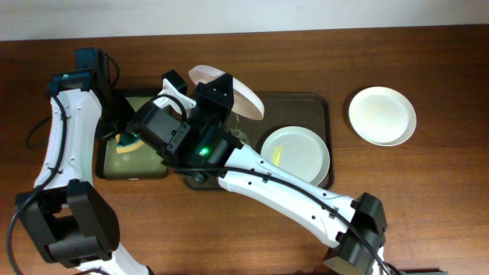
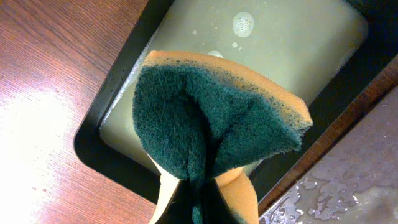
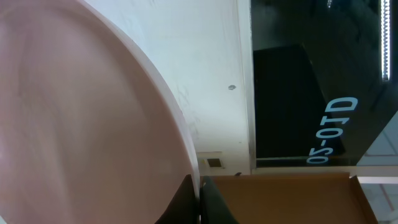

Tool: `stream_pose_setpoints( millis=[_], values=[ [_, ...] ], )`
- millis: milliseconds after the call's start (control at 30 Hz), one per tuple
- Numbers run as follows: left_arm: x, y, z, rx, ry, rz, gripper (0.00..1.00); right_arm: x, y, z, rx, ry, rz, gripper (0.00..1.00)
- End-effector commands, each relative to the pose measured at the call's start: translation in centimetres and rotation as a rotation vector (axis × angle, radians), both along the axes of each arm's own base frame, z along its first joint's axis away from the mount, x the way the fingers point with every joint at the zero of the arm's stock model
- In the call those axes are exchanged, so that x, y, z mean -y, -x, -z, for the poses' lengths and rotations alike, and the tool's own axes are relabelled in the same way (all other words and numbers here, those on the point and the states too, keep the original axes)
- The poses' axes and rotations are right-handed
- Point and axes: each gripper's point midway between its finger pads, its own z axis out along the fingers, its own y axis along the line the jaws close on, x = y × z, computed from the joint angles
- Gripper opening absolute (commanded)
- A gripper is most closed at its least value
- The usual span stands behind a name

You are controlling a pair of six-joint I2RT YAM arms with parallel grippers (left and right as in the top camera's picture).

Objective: Clean dirty plates on tray and stack at the side
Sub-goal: 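Carry the pink plate right and stack it on the white plate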

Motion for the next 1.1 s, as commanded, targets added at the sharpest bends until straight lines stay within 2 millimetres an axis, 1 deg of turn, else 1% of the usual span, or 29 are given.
stream_pose_setpoints(
  millis=[0,67,100,133,167,200,233,300,333,367,400,433,467,500,533,567,600,633,667,700,733,767,833,867,900,967,1000,1033,1067],
  values=[
    [0.1,0.1,-0.1,0.007,0.011,-0.009,0.00,1.2,-0.2,-1.5,0.077,-0.100,0.054,0.04],
    [0.1,0.2,-0.1,0.005,0.011,-0.009,0.00,2.6,-1.6,1.0,0.060,-0.341,0.090,0.04],
    [0.1,0.2,-0.1,0.002,0.012,-0.009,0.00,3.0,-3.2,5.3,-0.087,-0.573,0.105,0.04],
    [0.1,0.3,-0.1,-0.001,0.012,-0.009,0.00,2.0,-3.7,9.4,-0.322,-0.675,0.056,0.04],
    [0.1,0.3,-0.1,-0.001,0.012,-0.009,0.00,1.8,-3.4,11.7,-0.492,-0.656,0.000,0.04],
    [0.1,0.3,-0.1,0.000,0.012,-0.009,0.00,3.3,-3.2,13.0,-0.609,-0.584,-0.020,0.04],
    [0.1,0.3,-0.1,0.000,0.012,-0.009,0.00,7.0,-4.1,12.3,-0.531,-0.624,0.123,0.04],
    [0.1,0.2,-0.1,0.004,0.012,-0.009,0.00,10.8,-5.3,9.1,-0.331,-0.806,0.286,0.04],
    [0.1,0.2,-0.1,0.004,0.011,-0.009,0.00,12.1,-5.6,7.6,-0.272,-0.889,0.319,0.04],
    [0.1,0.2,-0.1,0.003,0.012,-0.009,0.00,13.9,-5.9,5.5,-0.211,-0.991,0.345,0.04],
    [0.1,0.2,-0.1,0.002,0.012,-0.008,0.00,15.6,-6.3,3.8,-0.189,-1.081,0.341,0.04],
    [0.1,0.3,-0.1,0.002,0.011,-0.008,0.00,18.1,-6.6,2.4,-0.182,-1.175,0.346,0.04],
    [0.1,0.3,-0.1,0.002,0.011,-0.008,0.00,19.9,-6.7,1.9,-0.182,-1.219,0.362,0.04],
    [0.1,0.3,-0.1,0.002,0.011,-0.008,0.00,22.9,-6.7,1.9,-0.187,-1.268,0.411,0.04],
    [0.1,0.3,-0.1,0.002,0.011,-0.008,0.00,27.1,-6.4,2.7,-0.194,-1.311,0.504,0.04],
    [0.1,0.2,-0.1,0.002,0.012,-0.009,0.00,32.4,-5.6,4.5,-0.199,-1.341,0.646,0.04],
    [0.1,0.2,-0.1,0.002,0.012,-0.009,0.00,35.0,-5.1,5.6,-0.201,-1.353,0.723,0.04],
    [0.1,0.2,-0.1,0.003,0.012,-0.009,0.00,36.8,-4.8,6.5,-0.202,-1.365,0.774,0.04],
    [0.1,0.2,-0.1,0.003,0.012,-0.009,0.00,39.9,-4.1,8.5,-0.211,-1.398,0.867,0.04],
    [0.1,0.2,-0.1,0.003,0.012,-0.009,0.00,42.4,-3.2,10.7,-0.229,-1.435,0.952,0.04],
    [0.1,0.2,-0.1,0.003,0.012,-0.009,0.00,44.4,-2.3,12.9,-0.250,-1.469,1.026,0.04],
    [0.1,0.2,-0.1,0.003,0.012,-0.009,0.00,45.6,-1.6,14.4,-0.261,-1.486,1.075,0.04],
    [0.1,0.2,-0.1,0.003,0.012,-0.009,0.00,48.3,0.1,18.4,-0.285,-1.531,1.188,0.04],
    [0.1,0.2,-0.1,0.003,0.012,-0.009,0.00,49.1,0.5,20.2,-0.294,-1.561,1.215,0.04],
    [0.1,0.2,-0.1,0.003,0.012,-0.009,0.00,49.4,0.6,21.5,-0.299,-1.590,1.224,0.04],
    [0.1,0.2,-0.1,0.004,0.012,-0.009,0.00,49.4,0.6,23.3,-0.310,-1.662,1.208,0.04],
    [0.1,0.2,-0.1,0.004,0.012,-0.009,0.00,49.0,0.3,23.8,-0.326,-1.699,1.175,0.11],
    [0.1,0.2,-0.1,0.004,0.012,-0.009,0.00,48.2,-0.4,23.9,-0.356,-1.743,1.107,0.28],
    [0.1,0.2,-0.1,0.004,0.012,-0.009,0.00,47.3,-1.1,23.8,-0.390,-1.777,1.031,0.29]
  ],
)
